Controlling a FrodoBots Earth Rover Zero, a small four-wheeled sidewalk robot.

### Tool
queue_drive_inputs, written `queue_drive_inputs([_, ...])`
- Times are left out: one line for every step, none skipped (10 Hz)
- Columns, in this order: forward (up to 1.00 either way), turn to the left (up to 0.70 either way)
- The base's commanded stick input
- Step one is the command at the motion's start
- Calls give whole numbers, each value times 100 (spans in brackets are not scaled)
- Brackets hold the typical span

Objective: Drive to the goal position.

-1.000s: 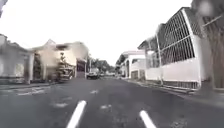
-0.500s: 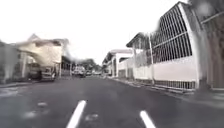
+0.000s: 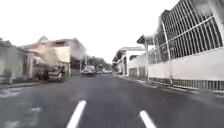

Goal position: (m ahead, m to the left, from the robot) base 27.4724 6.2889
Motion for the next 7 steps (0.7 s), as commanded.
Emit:
queue_drive_inputs([100, 6])
queue_drive_inputs([100, 0])
queue_drive_inputs([100, -4])
queue_drive_inputs([100, -12])
queue_drive_inputs([100, -16])
queue_drive_inputs([100, -6])
queue_drive_inputs([100, -14])
